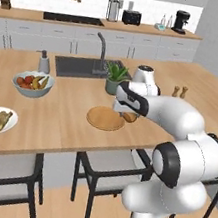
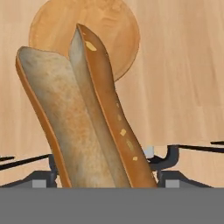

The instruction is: Place one bun and one sausage from the bowl on each plate.

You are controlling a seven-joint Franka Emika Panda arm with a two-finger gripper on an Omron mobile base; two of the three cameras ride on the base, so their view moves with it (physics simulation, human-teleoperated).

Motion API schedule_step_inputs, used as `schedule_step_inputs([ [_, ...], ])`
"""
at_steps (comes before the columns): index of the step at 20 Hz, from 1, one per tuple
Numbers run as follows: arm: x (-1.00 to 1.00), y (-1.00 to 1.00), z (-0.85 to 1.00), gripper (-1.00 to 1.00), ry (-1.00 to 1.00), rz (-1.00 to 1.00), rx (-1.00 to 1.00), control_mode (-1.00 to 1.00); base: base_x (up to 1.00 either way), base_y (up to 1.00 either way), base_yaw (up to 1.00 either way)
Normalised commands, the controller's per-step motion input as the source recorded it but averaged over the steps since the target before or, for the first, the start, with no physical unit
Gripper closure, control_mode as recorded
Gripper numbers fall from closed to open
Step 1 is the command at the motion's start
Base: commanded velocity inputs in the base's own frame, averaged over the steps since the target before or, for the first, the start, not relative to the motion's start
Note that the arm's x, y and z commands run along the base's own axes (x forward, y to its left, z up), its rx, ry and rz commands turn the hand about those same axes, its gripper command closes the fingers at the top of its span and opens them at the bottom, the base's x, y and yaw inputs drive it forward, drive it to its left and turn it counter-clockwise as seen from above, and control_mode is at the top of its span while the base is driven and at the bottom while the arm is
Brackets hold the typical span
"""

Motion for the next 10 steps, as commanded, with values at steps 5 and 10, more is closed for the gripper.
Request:
schedule_step_inputs([
  [5, 0.00, 0.00, 0.00, 1.00, 0.00, 0.00, 0.00, 1.00, 0.53, -0.01, 0.00],
  [10, 0.00, 0.00, 0.00, 1.00, 0.00, 0.00, 0.00, 1.00, 0.59, 0.00, 0.00],
])
